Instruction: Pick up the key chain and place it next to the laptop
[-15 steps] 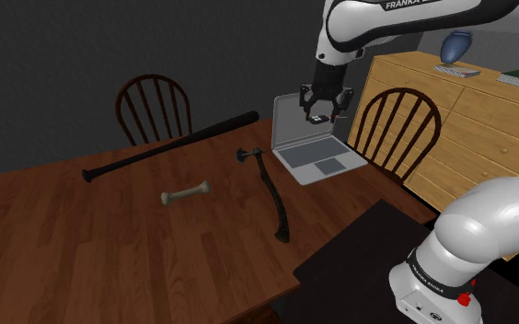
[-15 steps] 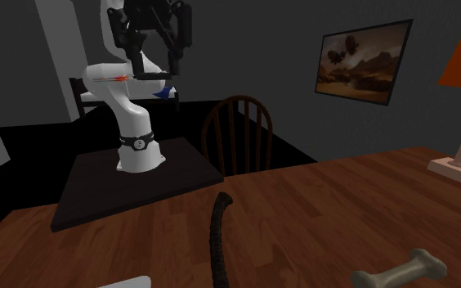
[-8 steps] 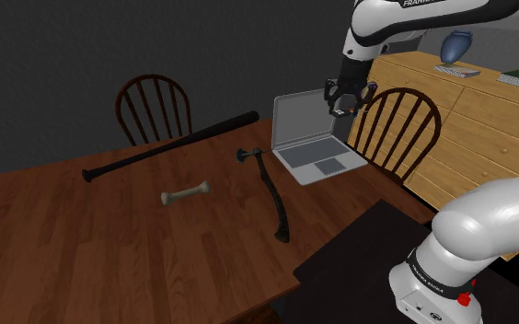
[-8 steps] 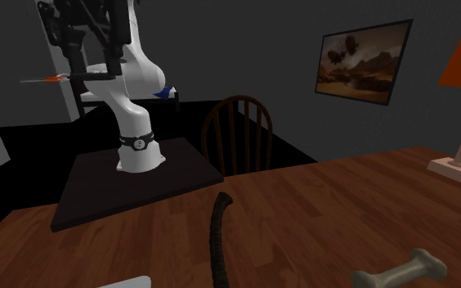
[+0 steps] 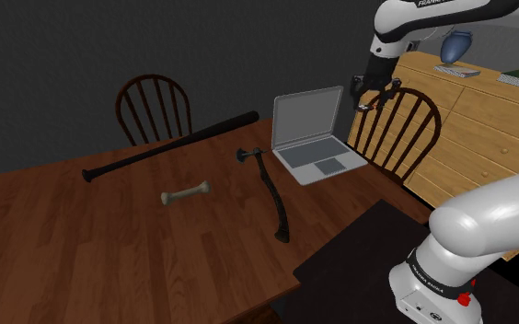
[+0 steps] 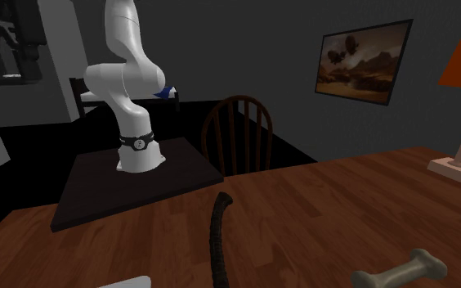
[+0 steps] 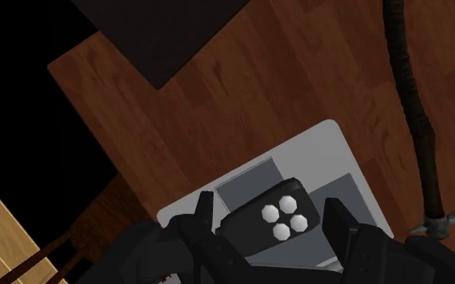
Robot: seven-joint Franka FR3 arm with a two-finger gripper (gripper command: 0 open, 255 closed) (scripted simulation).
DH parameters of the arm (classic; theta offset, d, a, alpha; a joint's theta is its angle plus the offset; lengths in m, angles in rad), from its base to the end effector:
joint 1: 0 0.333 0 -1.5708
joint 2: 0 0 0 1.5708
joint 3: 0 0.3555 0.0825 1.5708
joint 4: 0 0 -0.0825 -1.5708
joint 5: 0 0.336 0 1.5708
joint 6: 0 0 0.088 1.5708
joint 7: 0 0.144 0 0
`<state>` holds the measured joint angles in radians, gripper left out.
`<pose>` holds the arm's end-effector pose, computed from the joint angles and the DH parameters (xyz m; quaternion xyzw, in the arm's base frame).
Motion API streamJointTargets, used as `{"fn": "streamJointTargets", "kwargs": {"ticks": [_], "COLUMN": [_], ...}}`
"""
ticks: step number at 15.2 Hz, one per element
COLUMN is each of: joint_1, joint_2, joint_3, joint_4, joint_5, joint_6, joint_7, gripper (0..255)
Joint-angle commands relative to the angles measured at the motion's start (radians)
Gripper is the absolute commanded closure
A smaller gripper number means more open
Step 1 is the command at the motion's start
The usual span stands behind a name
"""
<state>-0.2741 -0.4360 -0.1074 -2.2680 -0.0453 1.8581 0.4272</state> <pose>0.3328 -0.1452 0.5402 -0.9235 0.3834 -0.0121 0.0012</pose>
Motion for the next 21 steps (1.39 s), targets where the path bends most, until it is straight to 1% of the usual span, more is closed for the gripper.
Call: {"fn": "streamJointTargets", "kwargs": {"ticks": [1,7,21], "joint_1": [-0.019,-0.065,-0.067], "joint_2": [0.011,0.085,0.121], "joint_3": [-0.037,-0.139,-0.153], "joint_4": [0.015,0.088,-0.069], "joint_5": [-0.014,-0.036,-0.037], "joint_6": [-0.003,0.003,0.196], "joint_7": [-0.052,-0.192,-0.195], "gripper": [255,255,255]}}
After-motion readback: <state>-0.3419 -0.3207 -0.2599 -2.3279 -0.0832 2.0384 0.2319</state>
